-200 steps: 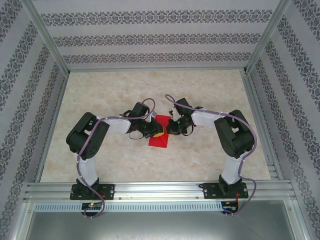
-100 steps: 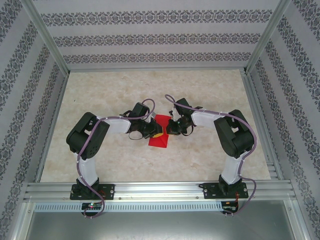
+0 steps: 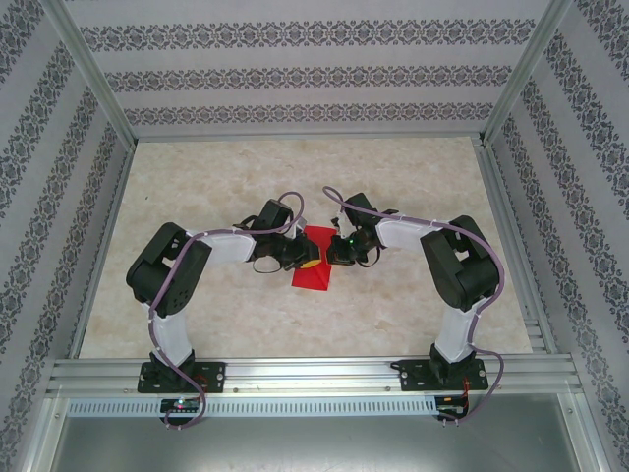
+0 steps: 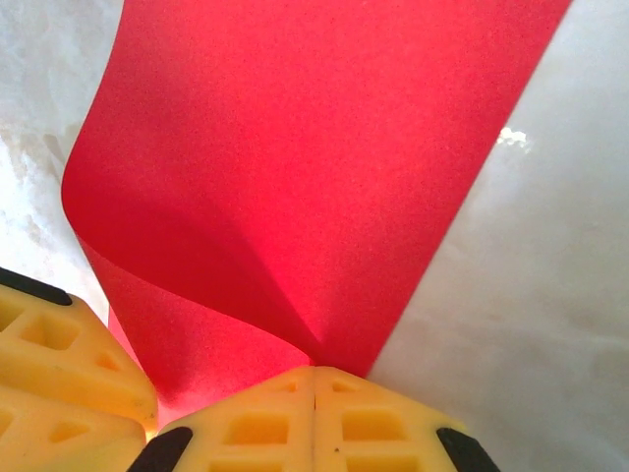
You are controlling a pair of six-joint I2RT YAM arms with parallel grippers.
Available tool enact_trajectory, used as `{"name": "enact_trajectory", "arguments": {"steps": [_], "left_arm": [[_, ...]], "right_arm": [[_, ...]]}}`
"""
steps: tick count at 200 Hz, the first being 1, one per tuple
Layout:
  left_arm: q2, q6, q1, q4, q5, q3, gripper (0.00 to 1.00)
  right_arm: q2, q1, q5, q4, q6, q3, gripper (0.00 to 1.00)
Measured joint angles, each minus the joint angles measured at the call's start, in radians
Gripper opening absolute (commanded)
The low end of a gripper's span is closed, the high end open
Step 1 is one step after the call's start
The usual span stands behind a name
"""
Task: Fold a paper plane with a square sheet of paper (pick it up from the middle)
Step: Fold the triangle a second time at the center of the table.
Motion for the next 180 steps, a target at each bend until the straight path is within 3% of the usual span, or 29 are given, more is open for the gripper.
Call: {"name": "enact_trajectory", "arguments": {"steps": [180], "left_arm": [[0.01, 0.001, 0.0, -0.001, -0.003, 0.001, 0.16]], "right_arm": [[-0.032, 0.0, -0.004, 0.006, -0.011, 0.002, 0.04]]}}
